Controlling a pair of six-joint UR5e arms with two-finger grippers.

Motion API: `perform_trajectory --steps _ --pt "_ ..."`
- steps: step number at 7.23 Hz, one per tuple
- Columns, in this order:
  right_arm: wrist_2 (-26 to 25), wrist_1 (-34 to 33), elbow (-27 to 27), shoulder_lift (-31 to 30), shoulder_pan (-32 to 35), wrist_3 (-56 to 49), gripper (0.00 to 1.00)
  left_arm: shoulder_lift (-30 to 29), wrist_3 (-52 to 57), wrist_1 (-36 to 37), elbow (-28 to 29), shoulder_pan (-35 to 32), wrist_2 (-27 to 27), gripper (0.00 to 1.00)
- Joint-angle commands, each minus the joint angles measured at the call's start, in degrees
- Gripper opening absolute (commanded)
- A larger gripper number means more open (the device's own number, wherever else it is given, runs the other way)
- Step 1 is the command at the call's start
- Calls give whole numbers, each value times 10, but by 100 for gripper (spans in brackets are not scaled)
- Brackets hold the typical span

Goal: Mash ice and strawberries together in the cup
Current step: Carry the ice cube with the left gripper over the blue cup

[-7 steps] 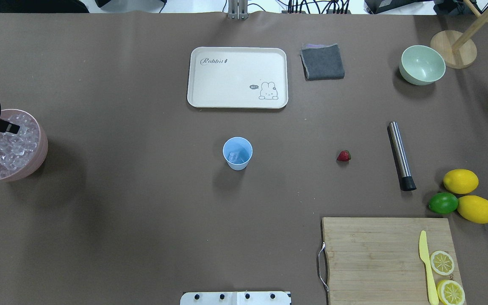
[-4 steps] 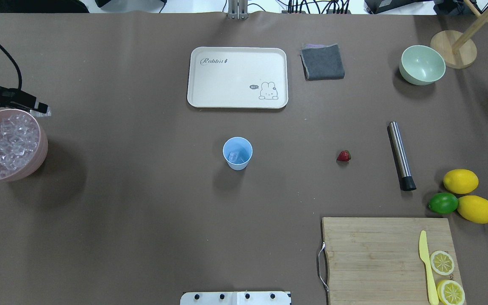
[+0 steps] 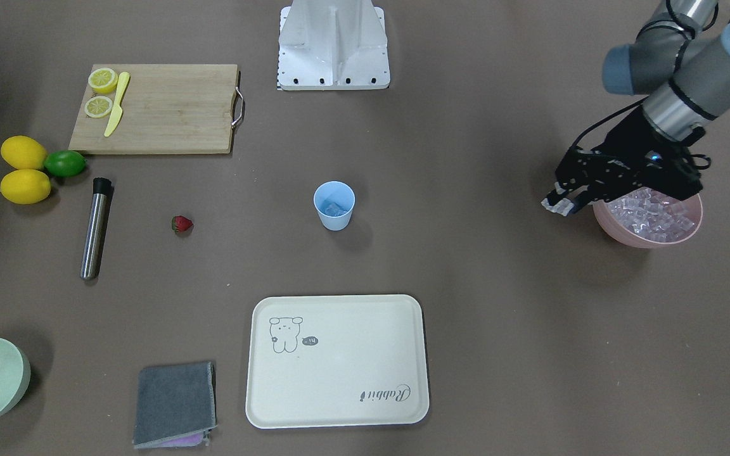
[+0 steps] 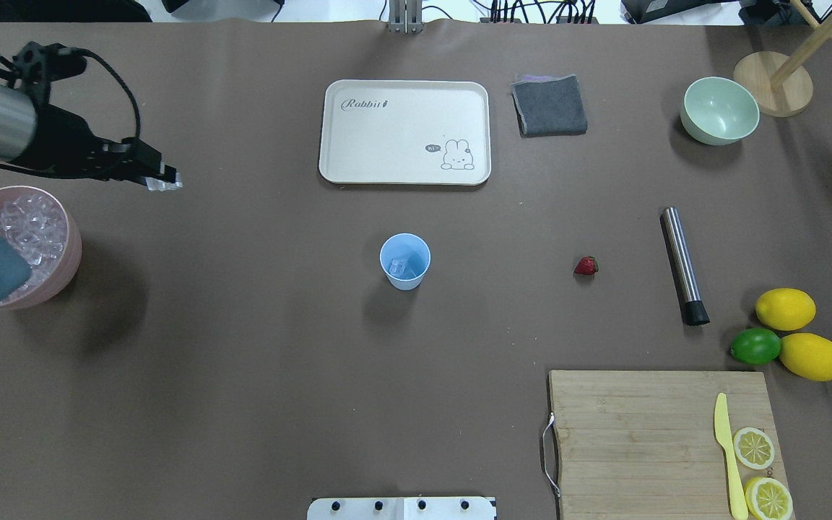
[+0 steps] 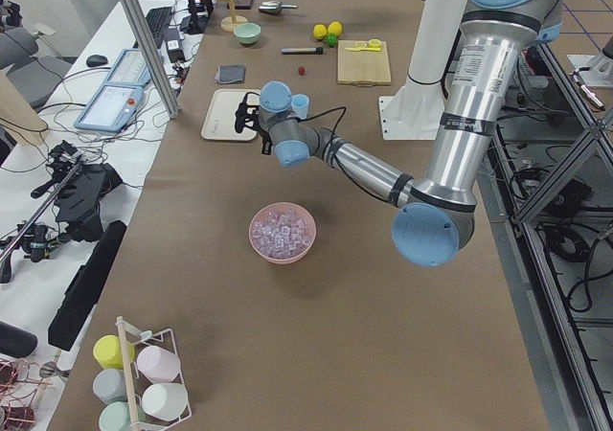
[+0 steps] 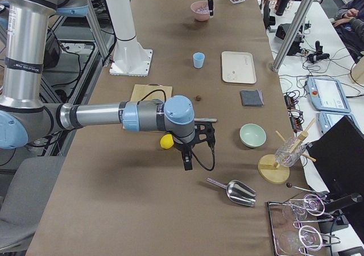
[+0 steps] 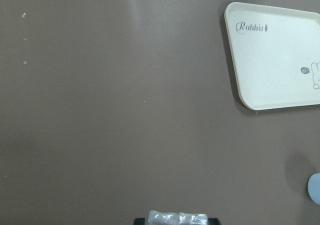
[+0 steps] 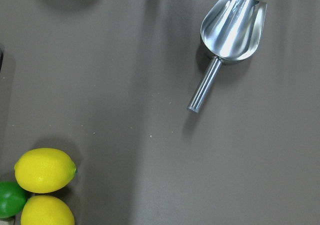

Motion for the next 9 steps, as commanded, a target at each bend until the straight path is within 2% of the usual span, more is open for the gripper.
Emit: perform_trajectory --steps 1,4,5,9 --pt "0 0 0 0 0 -1 100 -51 -82 5 6 89 97 0" --pt "0 1 0 0 0 -1 100 -149 -175 63 24 190 218 0" --pt "0 1 0 0 0 -1 100 -168 -191 81 24 209 241 0" --pt "0 1 0 0 0 -2 100 -199 -238 83 31 273 316 0"
